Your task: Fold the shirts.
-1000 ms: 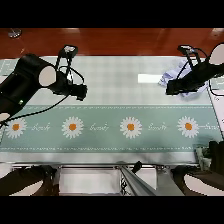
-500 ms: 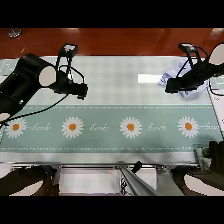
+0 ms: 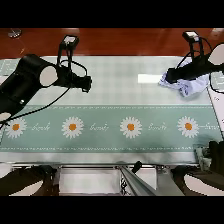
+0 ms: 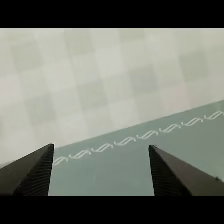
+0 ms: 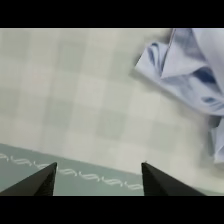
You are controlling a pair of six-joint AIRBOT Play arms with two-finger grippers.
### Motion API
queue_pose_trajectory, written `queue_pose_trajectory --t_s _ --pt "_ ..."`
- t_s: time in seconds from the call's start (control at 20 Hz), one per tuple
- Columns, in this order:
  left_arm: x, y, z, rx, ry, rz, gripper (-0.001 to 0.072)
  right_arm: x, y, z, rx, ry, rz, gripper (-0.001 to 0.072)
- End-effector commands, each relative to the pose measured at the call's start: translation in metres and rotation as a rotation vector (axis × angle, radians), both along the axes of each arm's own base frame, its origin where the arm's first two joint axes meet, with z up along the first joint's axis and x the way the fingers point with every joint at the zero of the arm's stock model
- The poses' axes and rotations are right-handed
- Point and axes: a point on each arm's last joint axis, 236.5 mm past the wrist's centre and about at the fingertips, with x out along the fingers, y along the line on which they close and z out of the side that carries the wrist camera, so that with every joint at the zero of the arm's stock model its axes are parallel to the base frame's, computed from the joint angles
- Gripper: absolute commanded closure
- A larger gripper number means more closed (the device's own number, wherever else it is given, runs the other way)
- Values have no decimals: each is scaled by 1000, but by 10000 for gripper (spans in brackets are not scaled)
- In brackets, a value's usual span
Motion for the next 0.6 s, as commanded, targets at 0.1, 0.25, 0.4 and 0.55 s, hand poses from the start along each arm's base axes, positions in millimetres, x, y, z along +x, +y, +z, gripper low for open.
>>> queue_pose_trajectory --t_s 0.1,0.25,0.4,0.55 --pt "26 -18 21 -79 -139 -16 -5 45 -36 31 -144 -229 -60 124" --pt "44 -19 36 -111 -226 -14 -5 56 -86 48 -221 -312 -217 125" --pt "51 -4 34 -103 -222 20 -5 55 -151 44 -169 -326 -421 139" --pt "45 10 22 -70 -163 47 -5 33 -213 4 -101 -202 -596 112"
